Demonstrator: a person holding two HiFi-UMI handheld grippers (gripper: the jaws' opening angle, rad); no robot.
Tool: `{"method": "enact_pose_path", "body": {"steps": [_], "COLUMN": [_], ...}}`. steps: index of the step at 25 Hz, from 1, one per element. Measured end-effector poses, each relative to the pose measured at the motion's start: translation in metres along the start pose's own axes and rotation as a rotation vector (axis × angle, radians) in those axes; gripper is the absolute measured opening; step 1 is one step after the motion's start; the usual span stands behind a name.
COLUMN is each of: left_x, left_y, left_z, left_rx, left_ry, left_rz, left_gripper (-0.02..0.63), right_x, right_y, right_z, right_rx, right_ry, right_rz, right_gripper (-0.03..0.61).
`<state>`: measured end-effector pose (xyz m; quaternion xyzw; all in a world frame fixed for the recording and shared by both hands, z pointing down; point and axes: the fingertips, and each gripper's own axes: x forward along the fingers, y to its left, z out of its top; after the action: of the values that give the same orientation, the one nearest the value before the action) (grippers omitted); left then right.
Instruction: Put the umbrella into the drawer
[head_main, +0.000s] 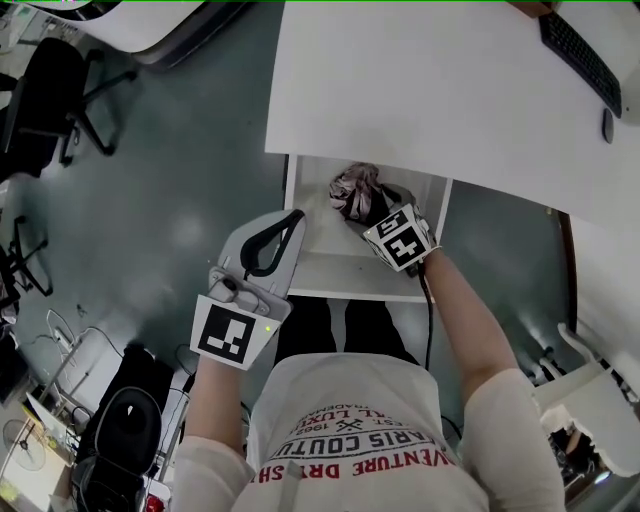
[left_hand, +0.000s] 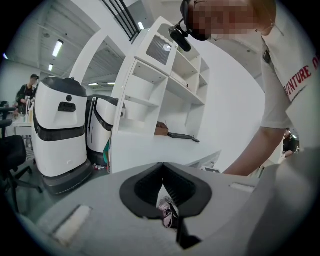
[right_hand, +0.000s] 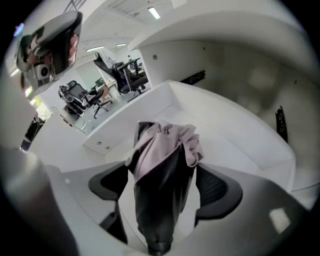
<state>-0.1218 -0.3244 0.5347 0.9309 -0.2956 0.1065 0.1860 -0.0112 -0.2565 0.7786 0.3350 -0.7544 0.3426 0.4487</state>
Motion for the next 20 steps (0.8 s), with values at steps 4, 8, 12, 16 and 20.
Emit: {"method": "enact_pose_path", "body": {"steps": [4,8,12,16,20], "left_x": [-0.001,-0.007,-0.017,-0.025,-0.025], "left_y": [-0.018,-0.032,-0.048,-0.07,-0.089], "left_z": [0.02,0.044,0.067,0.085,0.11], "left_rx": [0.025,0.061,0.083,0.099,0.162], "left_ry": [-0.025,-0.058,-0.064,-0.08,-0.092], "left_rz": [0.018,0.046,0.089,0.102,0.088], "left_gripper": [0.005,0.005,0.003,0.003,0.004], "right_x": [-0.038,-0.087,-0.149,-0.207,-0.267], "right_y": [0.004,0.011,0.015,0.025,0.023], "right_z": [0.015,0.043,0.07,0.086,0.106], "right_rx": [-0.025,-0.054,-0.074,-0.083,-0.097], "right_ry": [-0.071,-0.192,-0.347,-0.503,-0.634], "right_rz": [-0.004,-0.019,-0.101,-0.094,-0.138], "right_gripper": [0.413,0.382,0.153,0.013,0.0]}}
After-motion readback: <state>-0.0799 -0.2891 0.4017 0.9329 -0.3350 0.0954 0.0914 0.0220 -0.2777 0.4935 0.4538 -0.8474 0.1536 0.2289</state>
